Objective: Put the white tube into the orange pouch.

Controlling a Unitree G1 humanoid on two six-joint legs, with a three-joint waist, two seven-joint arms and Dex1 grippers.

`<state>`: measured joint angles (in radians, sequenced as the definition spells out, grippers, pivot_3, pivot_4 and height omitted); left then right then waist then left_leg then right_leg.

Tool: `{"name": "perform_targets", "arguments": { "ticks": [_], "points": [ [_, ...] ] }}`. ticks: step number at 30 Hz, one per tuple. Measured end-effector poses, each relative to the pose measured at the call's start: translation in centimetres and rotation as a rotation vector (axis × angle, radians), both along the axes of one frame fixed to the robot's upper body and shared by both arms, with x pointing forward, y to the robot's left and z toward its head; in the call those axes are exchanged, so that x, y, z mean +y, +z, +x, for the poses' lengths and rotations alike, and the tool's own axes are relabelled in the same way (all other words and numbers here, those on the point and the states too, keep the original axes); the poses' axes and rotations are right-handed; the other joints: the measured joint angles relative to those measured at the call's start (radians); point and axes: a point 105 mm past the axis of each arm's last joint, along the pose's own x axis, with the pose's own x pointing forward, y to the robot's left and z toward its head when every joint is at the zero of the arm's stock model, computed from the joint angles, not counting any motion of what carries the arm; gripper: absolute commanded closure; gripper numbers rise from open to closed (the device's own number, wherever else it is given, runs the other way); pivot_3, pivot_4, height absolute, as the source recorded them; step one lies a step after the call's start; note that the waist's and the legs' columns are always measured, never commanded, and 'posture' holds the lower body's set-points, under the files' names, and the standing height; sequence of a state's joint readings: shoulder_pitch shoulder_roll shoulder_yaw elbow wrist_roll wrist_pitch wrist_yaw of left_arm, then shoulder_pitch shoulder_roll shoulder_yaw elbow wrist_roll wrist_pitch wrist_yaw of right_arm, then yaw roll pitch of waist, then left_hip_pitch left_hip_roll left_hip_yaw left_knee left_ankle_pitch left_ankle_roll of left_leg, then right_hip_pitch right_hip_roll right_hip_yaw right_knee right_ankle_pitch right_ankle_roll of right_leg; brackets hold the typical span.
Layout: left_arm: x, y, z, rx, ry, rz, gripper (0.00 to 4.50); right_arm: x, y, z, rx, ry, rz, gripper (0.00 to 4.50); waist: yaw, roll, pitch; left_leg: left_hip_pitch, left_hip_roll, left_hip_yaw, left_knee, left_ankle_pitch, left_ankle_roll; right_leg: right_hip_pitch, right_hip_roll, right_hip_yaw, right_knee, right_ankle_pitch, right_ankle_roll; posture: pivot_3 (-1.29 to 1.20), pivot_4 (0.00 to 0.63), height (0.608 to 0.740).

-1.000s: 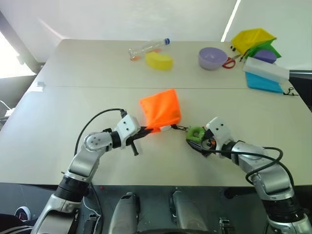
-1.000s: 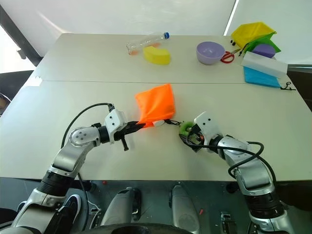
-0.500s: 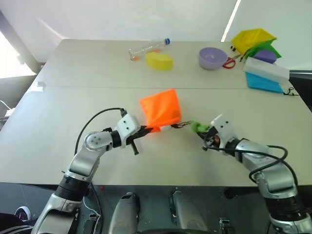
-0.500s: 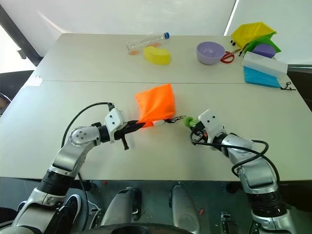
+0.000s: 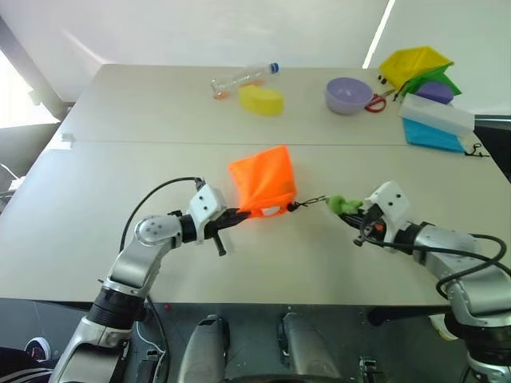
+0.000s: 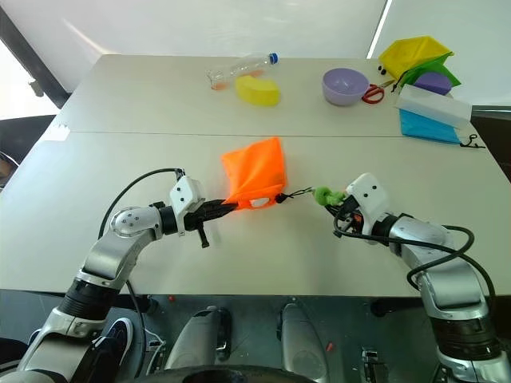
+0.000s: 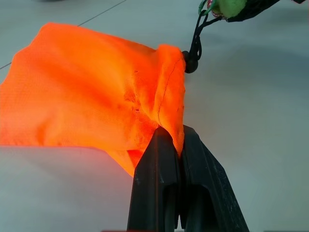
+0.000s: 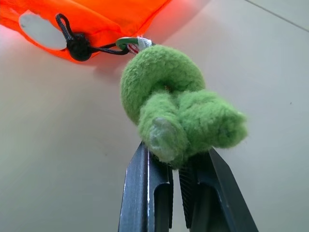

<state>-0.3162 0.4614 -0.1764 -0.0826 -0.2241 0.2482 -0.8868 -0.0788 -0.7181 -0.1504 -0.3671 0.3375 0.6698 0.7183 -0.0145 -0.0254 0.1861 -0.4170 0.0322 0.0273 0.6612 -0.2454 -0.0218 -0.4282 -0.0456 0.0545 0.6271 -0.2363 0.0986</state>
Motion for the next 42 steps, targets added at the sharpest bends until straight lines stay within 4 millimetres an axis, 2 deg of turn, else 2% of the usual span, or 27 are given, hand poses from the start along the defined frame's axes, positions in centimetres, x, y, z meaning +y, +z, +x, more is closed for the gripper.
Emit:
{"name": "perform_targets", "arguments": {
  "ticks": [5,11,14,18,21,24,27,29,31,34,36,42],
  "points": [
    [0.0,-0.3,-0.4,0.020,-0.027,0.007,4.50,-1.0,0.5,-1.2,0.038,0.046,0.014,4.42,-0.002,0.000,0.000,0.001,0.000,0.000,0.000,0.000,0.000,0.000,0.000,0.000,0.000,0.000,0.000,0.00,0.150,0.740],
    [0.0,-0.7,-1.2,-0.025,-0.096,0.062,4.50,-1.8,1.1,-1.0,0.020,0.019,0.017,4.42,-0.001,0.000,0.000,0.001,0.000,0.000,0.000,0.000,0.000,0.000,0.000,0.000,0.000,0.000,0.000,0.00,0.150,0.740],
    [-0.1,-1.0,-1.4,-0.010,-0.114,0.059,3.62,-1.9,1.2,-0.9,0.011,0.014,0.016,4.46,0.000,0.000,0.000,0.001,0.000,0.000,0.000,0.000,0.000,0.000,0.000,0.000,0.000,0.000,0.000,0.00,0.150,0.740],
    [-0.2,-0.8,-1.4,0.020,-0.133,0.031,1.61,-1.7,1.2,-0.9,0.009,0.014,0.028,4.46,0.000,0.000,0.000,0.001,0.000,0.000,0.000,0.000,0.000,0.000,0.000,0.000,0.001,0.000,0.000,0.00,0.150,0.740],
    [0.1,0.1,-1.6,0.106,-0.142,-0.069,1.61,-1.6,1.1,-0.9,0.009,0.014,0.030,4.46,-0.001,0.000,0.000,0.001,0.000,0.000,0.001,0.000,0.000,0.000,0.000,0.000,0.001,0.000,0.000,0.00,0.150,0.740],
    [0.0,2.7,-1.0,0.116,-0.147,-0.202,1.61,-1.6,1.1,-0.9,0.010,0.012,0.031,4.46,0.000,0.000,0.000,0.001,0.000,0.000,0.002,0.000,0.000,0.000,0.000,0.000,0.001,0.000,0.000,0.00,0.150,0.740],
    [-0.1,4.6,-0.3,0.059,-0.155,-0.218,1.61,-1.4,1.3,-0.8,0.005,0.016,0.041,4.46,0.001,0.000,0.000,0.001,0.000,0.000,0.002,0.000,0.000,0.001,0.000,0.000,0.001,0.000,0.000,0.00,0.150,0.740],
    [-0.7,5.1,-0.1,0.050,-0.167,-0.232,1.61,-1.2,1.5,-0.6,-0.005,0.021,0.061,4.46,0.001,0.000,0.000,0.001,-0.001,0.000,0.002,0.000,0.000,0.001,0.000,0.000,0.001,0.000,0.000,0.00,0.150,0.740],
    [-2.5,5.6,-0.2,0.037,-0.223,-0.251,1.61,-1.0,1.7,-0.5,-0.012,0.027,0.060,4.46,0.003,0.000,0.000,0.001,-0.001,0.000,0.002,0.000,0.000,0.002,0.000,0.000,0.001,0.000,0.000,0.00,0.150,0.740],
    [-5.0,5.3,0.1,0.036,-0.313,-0.228,1.61,-0.4,1.6,-0.4,-0.009,0.048,0.056,4.46,0.003,0.000,0.000,0.001,-0.002,0.000,0.002,0.000,0.000,0.002,0.000,0.000,0.001,0.000,0.000,0.00,0.150,0.740],
    [-5.7,4.5,1.2,0.074,-0.329,-0.213,1.61,-0.3,1.4,-0.2,-0.010,0.046,0.049,4.46,0.002,0.000,0.000,0.001,-0.002,-0.001,0.003,0.000,0.000,0.002,0.001,0.000,0.001,0.000,0.000,0.00,0.150,0.740],
    [-6.0,4.0,2.8,0.129,-0.378,-0.166,1.61,0.0,1.3,0.1,-0.023,0.047,0.044,4.46,-0.001,0.000,0.000,0.001,-0.001,-0.002,0.002,0.000,0.000,0.001,0.003,0.000,0.001,0.000,0.000,0.00,0.150,0.740]
  ]
}}
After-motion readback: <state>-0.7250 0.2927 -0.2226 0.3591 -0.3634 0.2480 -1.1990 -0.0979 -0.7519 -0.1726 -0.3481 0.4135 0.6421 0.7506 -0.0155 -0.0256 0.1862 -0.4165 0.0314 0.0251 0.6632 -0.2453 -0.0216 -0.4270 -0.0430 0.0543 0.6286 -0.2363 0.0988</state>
